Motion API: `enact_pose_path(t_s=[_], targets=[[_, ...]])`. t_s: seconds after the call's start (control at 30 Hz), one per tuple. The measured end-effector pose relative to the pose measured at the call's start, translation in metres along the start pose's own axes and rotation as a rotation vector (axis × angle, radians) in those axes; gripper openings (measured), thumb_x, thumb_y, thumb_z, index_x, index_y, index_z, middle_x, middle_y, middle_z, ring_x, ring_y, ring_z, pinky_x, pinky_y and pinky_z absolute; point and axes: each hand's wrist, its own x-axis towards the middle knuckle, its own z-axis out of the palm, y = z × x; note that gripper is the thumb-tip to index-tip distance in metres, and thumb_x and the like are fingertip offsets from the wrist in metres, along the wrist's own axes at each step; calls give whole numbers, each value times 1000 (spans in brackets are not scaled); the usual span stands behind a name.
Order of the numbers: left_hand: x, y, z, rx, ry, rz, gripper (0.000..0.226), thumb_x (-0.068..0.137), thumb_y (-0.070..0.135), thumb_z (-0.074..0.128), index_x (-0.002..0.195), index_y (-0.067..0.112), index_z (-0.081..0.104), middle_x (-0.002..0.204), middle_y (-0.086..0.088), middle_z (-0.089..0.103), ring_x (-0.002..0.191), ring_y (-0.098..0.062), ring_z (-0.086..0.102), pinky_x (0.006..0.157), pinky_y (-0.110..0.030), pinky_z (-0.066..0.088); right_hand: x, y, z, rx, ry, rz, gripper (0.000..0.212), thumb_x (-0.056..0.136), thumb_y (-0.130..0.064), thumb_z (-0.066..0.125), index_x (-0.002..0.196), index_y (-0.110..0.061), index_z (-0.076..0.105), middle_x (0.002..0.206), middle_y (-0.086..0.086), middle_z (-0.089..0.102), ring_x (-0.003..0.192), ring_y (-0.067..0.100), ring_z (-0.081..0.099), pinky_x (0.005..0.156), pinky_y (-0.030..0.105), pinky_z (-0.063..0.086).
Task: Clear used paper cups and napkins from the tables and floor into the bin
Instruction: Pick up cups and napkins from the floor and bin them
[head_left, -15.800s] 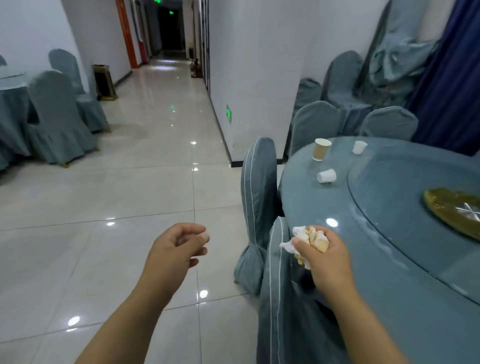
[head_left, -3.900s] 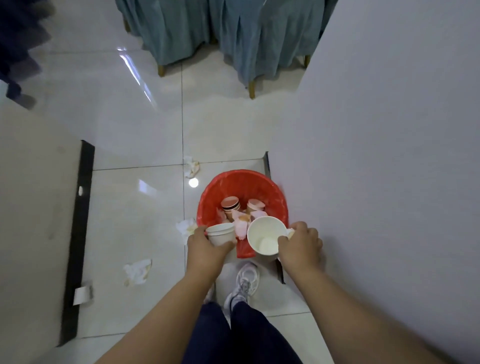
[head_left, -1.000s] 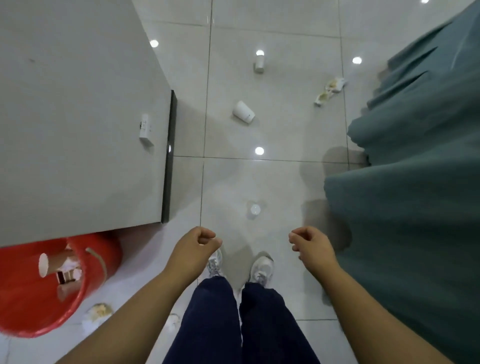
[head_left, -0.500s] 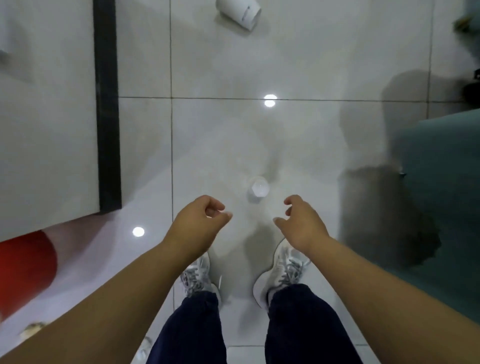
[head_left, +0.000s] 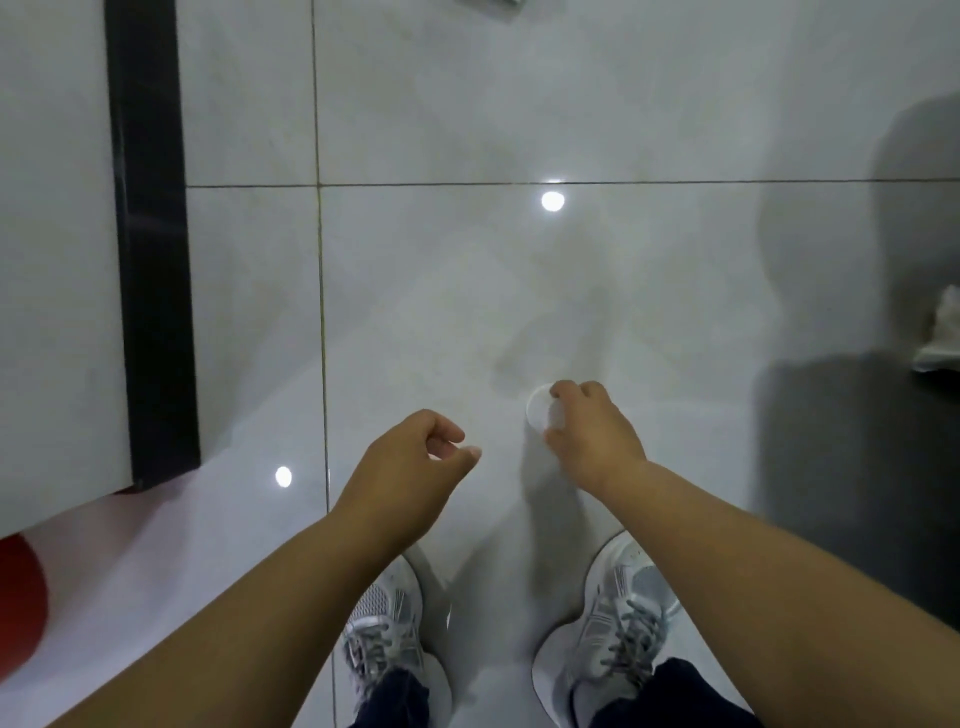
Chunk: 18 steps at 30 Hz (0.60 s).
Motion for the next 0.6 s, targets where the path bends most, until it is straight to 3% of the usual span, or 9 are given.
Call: enact_pose_path(t_s=[0.17,0.3,0.47,0.6], targets=[[-16,33,-12,-13,-18,5,15,88,37,60,98,26,56,87,13,57,80,-2,53,62,-18,39,-22,-6,-40,423,79,161,43,90,-31,54,129,-16,42,120,6,51,98,26,54,85,35,48],[-43,78,-29,-62,-17,19,13,89,34,60,98,25,57,86,12,57,80,-4,53,62,-16,38,-56,-16,-87,743,99,228,25,89,-41,55,105,-24,46,101,-1,58,89,23,62,83,45,55],[-83,145,-62,-132,4,38,13,89,35,60,98,27,57,91,10,59,83,-4,55,63,-17,40,-103,-30,-162,903,134,257,19,85,-31,62,89,-28,44,96,-1,59,87,27,64,81,46,55],[-101,194,-95,-157,36,36,12,88,37,60,96,29,56,93,11,59,85,-4,55,64,-17,41,-129,-46,-229,1003,173,235,20,85,-22,64,89,-27,45,96,-1,57,85,27,63,75,40,56]])
